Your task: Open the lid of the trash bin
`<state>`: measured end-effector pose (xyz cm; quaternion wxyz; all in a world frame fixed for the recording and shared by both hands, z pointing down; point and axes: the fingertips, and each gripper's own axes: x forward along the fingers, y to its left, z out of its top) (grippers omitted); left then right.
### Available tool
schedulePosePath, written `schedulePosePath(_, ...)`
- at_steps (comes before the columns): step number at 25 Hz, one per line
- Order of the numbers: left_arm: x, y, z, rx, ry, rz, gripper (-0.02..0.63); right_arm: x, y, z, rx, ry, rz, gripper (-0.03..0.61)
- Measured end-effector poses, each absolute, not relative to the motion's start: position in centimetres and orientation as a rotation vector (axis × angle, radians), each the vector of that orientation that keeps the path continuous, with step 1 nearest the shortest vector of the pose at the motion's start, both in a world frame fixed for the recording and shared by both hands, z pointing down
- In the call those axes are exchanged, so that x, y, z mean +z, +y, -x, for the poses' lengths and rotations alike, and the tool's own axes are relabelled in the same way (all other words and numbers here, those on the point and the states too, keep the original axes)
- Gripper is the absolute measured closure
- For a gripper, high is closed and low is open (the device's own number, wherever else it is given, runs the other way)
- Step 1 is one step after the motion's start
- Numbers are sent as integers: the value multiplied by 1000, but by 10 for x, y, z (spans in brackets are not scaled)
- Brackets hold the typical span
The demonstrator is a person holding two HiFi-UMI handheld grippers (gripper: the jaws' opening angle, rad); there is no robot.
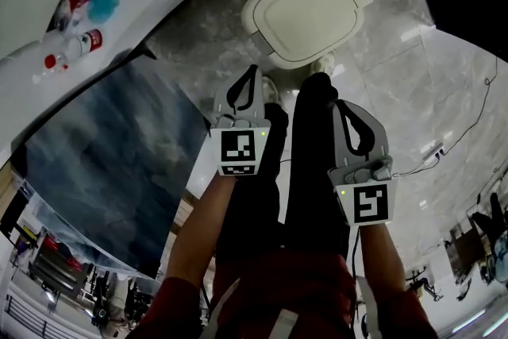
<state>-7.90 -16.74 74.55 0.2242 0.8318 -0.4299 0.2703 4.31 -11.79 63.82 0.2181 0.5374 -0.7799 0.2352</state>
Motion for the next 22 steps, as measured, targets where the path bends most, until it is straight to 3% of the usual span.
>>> schedulePosePath(22, 852, -176, 73, 982, -1112, -2243, 611, 688, -107, -34, 762, -2140, -1363, 578)
